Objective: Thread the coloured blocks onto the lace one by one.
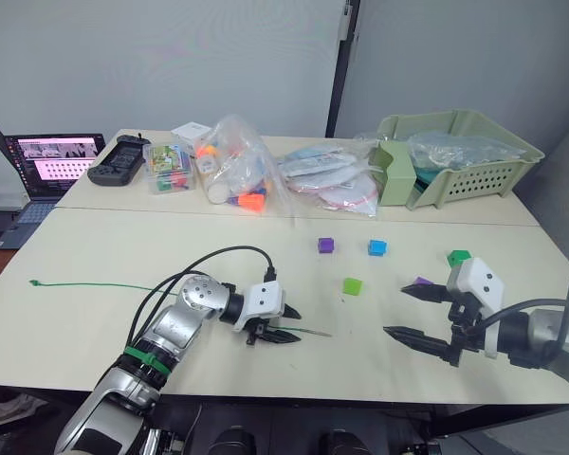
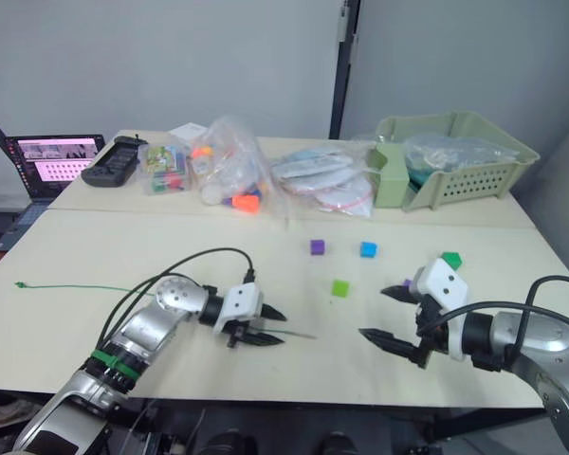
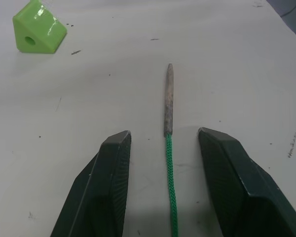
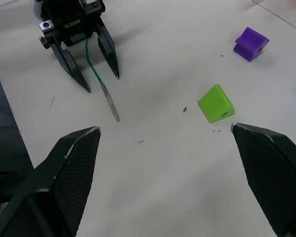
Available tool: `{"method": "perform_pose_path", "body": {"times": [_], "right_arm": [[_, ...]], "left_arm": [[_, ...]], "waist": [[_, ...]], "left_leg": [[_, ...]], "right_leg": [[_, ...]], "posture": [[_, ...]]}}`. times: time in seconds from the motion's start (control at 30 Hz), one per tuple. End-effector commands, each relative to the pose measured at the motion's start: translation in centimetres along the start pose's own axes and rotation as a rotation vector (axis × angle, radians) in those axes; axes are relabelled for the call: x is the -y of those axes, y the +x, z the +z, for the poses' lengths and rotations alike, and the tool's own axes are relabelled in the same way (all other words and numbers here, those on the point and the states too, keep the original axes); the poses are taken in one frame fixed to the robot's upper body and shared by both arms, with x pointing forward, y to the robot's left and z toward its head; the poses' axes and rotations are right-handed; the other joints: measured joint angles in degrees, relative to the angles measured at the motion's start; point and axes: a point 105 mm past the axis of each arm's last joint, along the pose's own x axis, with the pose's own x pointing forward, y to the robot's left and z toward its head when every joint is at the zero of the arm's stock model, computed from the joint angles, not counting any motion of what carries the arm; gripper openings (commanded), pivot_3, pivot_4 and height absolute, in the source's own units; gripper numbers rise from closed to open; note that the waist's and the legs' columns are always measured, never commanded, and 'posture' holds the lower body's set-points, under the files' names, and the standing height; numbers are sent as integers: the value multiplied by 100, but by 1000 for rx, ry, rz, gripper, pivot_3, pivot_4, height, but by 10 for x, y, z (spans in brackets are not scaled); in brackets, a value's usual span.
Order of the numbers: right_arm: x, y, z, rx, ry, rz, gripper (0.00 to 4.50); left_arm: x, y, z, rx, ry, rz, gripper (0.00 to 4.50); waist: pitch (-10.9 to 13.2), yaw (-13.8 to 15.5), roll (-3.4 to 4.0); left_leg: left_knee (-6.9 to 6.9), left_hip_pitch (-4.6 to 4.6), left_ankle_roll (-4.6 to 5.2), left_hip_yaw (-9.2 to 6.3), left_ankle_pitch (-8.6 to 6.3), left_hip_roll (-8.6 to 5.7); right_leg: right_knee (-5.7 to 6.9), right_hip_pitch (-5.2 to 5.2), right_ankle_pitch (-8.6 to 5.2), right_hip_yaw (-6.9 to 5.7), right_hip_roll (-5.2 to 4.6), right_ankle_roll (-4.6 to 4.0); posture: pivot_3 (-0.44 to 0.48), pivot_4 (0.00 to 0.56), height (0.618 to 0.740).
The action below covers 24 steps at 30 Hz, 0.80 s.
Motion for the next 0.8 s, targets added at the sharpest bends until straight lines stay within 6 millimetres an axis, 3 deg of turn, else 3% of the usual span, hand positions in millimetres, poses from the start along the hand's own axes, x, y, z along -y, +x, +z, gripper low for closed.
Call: {"method": "perform_pose_path", "body": {"times": [0.03,0.17,0.27,0.4,0.43,0.63,0.8], "right_arm": [[-1,-4,9,22,-35,-14,4500],[0,-3,9,19,-39,-18,4500],[0,-3,9,16,-42,-20,4500],[0,-3,8,10,-44,-23,4500],[0,-3,8,9,-44,-23,4500],[0,-4,8,7,-48,-24,4500],[2,-7,8,45,4,-62,4500]], "left_arm": [[4,6,-1,12,7,-19,2309],[7,10,-3,14,1,-48,2309],[6,11,-6,-4,-7,-53,1524],[3,9,-10,-22,-25,-50,161],[3,9,-10,-20,-33,-50,14],[3,10,-7,-4,-39,-44,14],[-8,-4,20,95,-44,-8,14]], "waist": [[0,0,0],[0,-3,0],[-1,1,1],[-1,-10,1],[-2,-13,2],[-3,-14,4],[-2,-18,3]], "left_leg": [[0,0,0,0,0,0],[0,1,0,-2,0,0],[0,1,0,-2,0,-1],[5,1,0,-6,0,-2],[5,2,0,-6,0,-2],[5,3,0,-7,0,-2],[5,1,0,-8,0,-2]], "right_leg": [[0,0,0,0,0,0],[1,1,0,0,1,1],[1,2,-1,0,0,1],[2,6,-1,0,1,2],[3,6,-1,0,1,2],[9,5,-2,1,1,3],[12,1,-3,0,1,3]], "posture": [[0,150,733],[0,150,733],[0,150,733],[0,150,733],[0,150,733],[0,150,733],[0,150,733]]}}
